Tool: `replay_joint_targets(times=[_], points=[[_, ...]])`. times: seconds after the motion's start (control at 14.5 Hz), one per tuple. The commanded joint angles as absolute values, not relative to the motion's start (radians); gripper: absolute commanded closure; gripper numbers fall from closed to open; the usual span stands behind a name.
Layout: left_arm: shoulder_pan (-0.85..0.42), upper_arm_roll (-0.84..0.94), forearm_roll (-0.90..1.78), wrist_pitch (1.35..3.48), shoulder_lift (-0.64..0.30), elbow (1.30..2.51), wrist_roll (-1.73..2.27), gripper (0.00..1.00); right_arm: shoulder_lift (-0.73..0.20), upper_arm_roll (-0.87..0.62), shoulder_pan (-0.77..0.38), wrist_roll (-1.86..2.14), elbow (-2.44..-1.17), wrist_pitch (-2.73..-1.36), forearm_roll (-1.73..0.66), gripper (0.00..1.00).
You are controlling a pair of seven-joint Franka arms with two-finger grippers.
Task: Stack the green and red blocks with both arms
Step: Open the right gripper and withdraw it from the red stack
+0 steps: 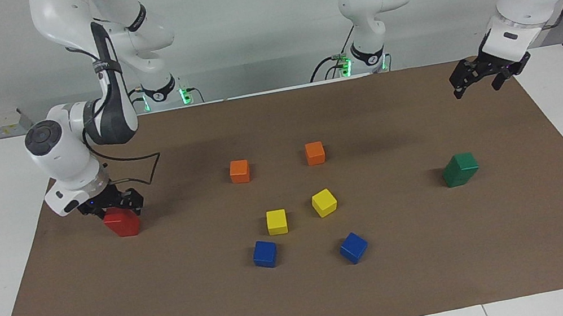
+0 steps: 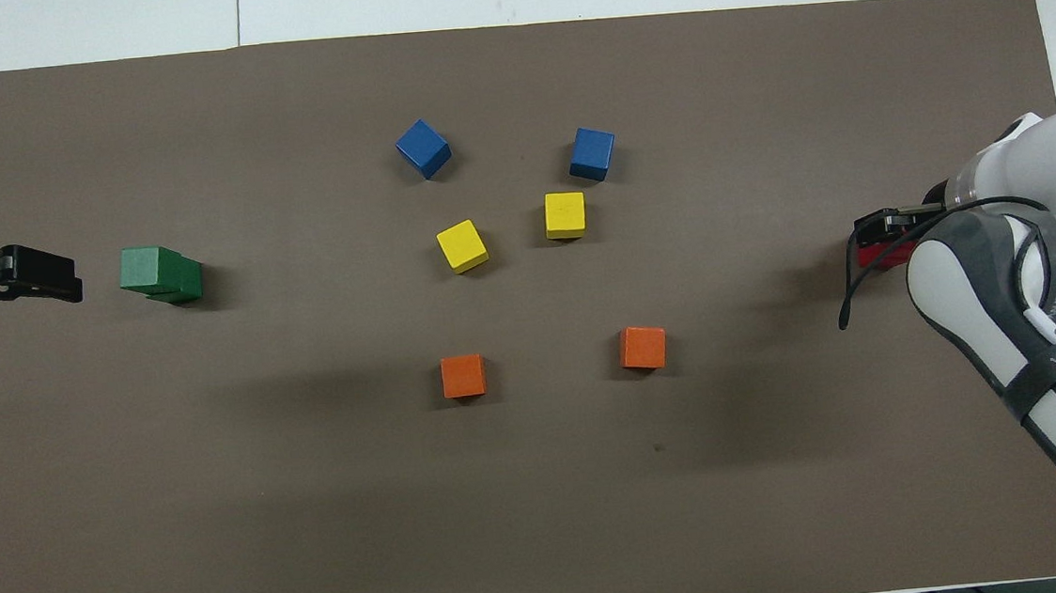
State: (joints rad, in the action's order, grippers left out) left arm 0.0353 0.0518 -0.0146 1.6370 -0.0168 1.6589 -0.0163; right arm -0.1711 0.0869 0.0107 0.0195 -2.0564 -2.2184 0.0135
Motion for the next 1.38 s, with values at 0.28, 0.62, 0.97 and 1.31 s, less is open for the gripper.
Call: replay_joint_targets(times=[0.28,0.62,0.97,1.31], points=[[0.043,0.054,-0.032,1.647,-0.006,1.661,-0.003,0.00,-0.181,0.081,0.008,0.003,-1.991,-2.204,0.006,0.00],[0.043,0.054,-0.032,1.647,-0.006,1.661,-0.003,0.00,-0.147,0.080,0.005,0.006,-1.921,-2.152,0.006,0.00],[0.043,0.054,-0.032,1.647,-0.005,1.661,-0.003,0.00,-0.013,0.057,0.003,0.009,-1.859,-1.991,0.008,0.00],[0.043,0.054,-0.032,1.647,-0.005,1.661,-0.003,0.00,0.061,0.057,0.014,0.087,-1.798,-1.800,0.012,0.00]])
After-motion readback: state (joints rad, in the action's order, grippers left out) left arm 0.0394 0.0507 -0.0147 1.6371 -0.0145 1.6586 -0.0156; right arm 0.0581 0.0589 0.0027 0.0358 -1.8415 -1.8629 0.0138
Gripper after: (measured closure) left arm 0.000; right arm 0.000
